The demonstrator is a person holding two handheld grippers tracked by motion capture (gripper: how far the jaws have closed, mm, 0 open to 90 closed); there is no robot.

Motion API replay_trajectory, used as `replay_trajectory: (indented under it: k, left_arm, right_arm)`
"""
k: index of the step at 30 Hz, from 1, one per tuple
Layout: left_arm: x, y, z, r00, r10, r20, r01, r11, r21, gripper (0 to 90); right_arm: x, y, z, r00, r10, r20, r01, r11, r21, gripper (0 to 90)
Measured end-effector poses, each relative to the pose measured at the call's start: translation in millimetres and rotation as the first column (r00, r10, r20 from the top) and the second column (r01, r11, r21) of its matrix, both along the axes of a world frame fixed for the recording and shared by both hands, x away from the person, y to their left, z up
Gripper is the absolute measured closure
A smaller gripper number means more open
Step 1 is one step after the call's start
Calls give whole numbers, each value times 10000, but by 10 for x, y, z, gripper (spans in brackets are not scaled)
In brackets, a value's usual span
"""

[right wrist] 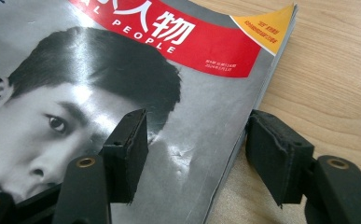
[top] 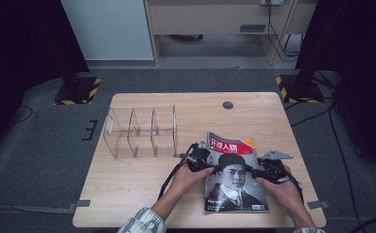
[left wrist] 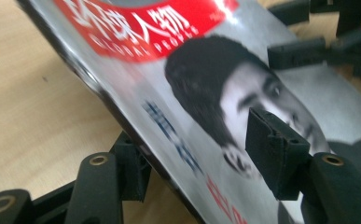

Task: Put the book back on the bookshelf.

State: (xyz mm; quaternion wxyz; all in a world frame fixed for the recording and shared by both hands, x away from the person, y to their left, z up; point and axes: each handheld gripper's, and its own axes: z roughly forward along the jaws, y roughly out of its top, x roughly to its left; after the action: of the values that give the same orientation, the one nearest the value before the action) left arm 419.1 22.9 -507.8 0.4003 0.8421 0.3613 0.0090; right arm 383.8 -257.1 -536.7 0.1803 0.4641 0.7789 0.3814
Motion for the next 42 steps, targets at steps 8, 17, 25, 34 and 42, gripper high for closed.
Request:
replay_trajectory:
  k: [8, 17, 25, 34, 42]
  left_arm:
    - [153, -93, 85, 10000, -72, -10, 72, 9998, 176, 449]
    - [325, -219, 150, 9996, 23, -271, -18, 9999, 164, 351]
    - [409, -258, 198, 9996, 84, -278, -78, 9998, 195, 405]
    - [479, -280, 258, 9996, 95, -263, -93, 9999, 80, 501]
    - [526, -282, 227, 9988, 45, -484, -38, 9999, 157, 511]
  right_arm:
    - [-3, 11, 1, 9999, 168, 38, -168, 9999, -40, 403]
    - [-6, 27, 1, 9992, 394, 105, -392, 9991, -148, 405]
    - [-12, 40, 4, 9991, 409, 101, -408, 9990, -158, 405]
    - [-16, 66, 2, 9988, 450, 181, -446, 9988, -188, 407]
    - [-23, 79, 4, 9979, 604, 252, -597, 9978, -298, 408]
